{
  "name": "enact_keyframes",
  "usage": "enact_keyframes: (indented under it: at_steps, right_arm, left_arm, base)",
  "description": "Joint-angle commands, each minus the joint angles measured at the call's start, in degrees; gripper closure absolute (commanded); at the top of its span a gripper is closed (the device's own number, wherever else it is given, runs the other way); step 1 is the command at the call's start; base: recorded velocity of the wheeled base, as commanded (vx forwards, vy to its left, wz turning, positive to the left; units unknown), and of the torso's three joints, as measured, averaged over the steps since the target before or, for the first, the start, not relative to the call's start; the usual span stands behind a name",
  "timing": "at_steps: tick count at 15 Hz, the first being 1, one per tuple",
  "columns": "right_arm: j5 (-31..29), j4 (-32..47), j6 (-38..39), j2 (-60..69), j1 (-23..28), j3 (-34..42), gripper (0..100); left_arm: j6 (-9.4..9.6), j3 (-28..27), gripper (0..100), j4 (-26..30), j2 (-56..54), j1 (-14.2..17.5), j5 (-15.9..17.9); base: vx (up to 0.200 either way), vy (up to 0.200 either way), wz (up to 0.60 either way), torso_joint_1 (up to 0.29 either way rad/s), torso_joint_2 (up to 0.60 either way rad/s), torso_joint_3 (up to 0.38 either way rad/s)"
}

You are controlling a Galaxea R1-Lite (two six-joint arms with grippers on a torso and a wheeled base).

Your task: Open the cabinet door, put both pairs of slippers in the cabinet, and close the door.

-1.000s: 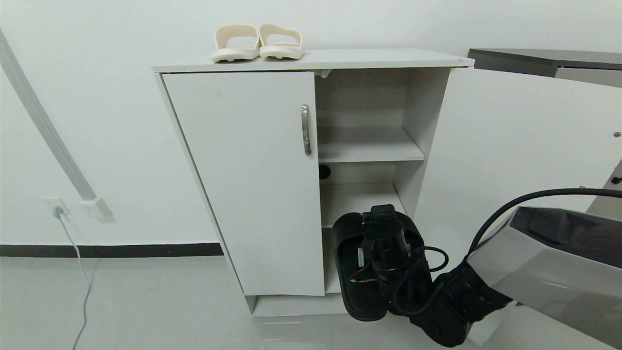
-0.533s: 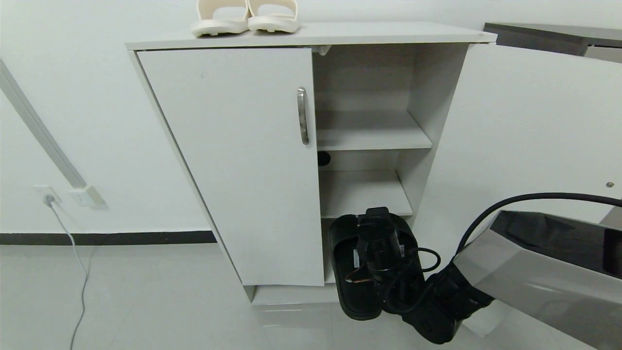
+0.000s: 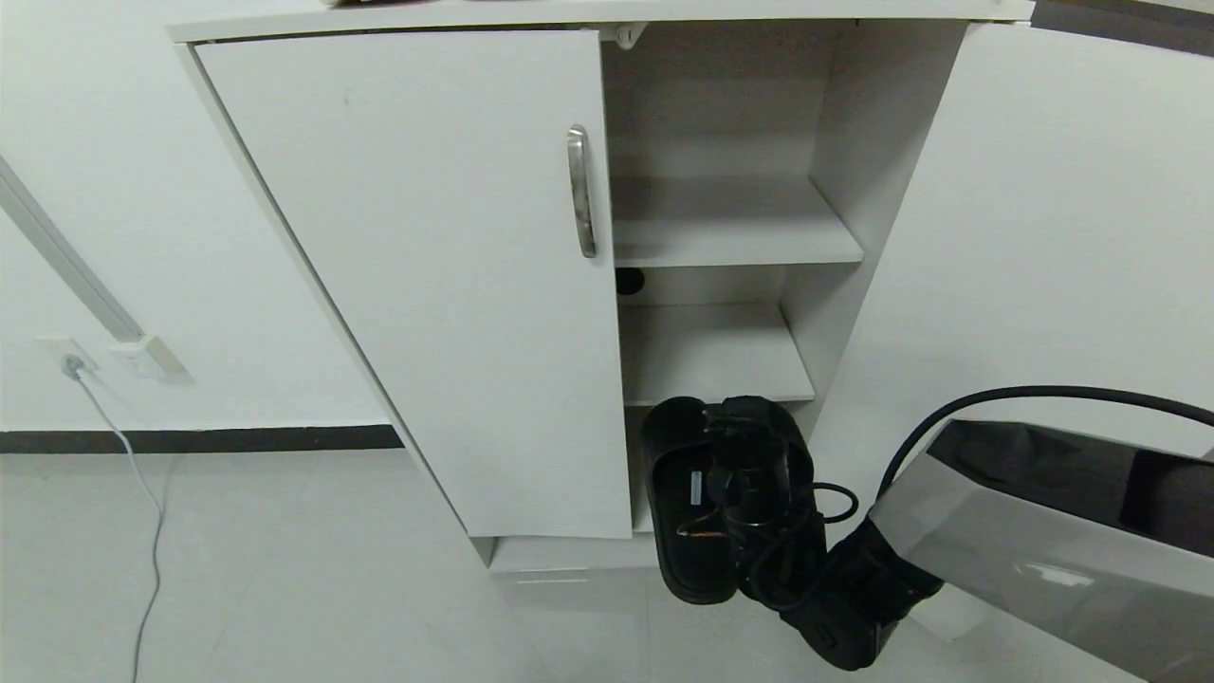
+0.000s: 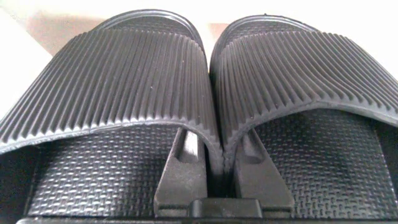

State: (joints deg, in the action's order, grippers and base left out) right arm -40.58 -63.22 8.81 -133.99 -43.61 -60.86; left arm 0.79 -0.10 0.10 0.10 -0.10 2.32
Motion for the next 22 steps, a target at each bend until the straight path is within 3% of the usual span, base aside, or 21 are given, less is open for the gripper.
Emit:
enact_keyframes:
  at_steps: [1,3,13,22]
  right_arm:
    - [0.2,-6.6,-4.3,-3.6,1.2,0.2,100]
    - [0.3,-11.0,-6.7,-4.8,1.8,0.7,100]
    - [0.4,-11.2,-6.7,-4.4,1.9,0.4,100]
    - [0.4,-11.5,-6.8,-4.3,1.9,0.2,100]
  left_arm:
    - [0.0,0.0,100,0.0,0.1,0.0,0.0]
    - [0.0,0.0,100,0.0,0.1,0.0,0.0]
    - [-0.09,0.0,100,0.0,0.1,0.0,-0.1]
    - [-0.18,0.0,100,0.0,0.1,0.0,-0.1]
  base:
    - [0.0,0.0,0.0,0.0,0.0,0.0]
    - [0.0,0.0,0.0,0.0,0.0,0.0]
    - [0.0,0.0,0.0,0.0,0.0,0.0]
    - [0.2,0.0,0.0,0.001,0.0,0.0]
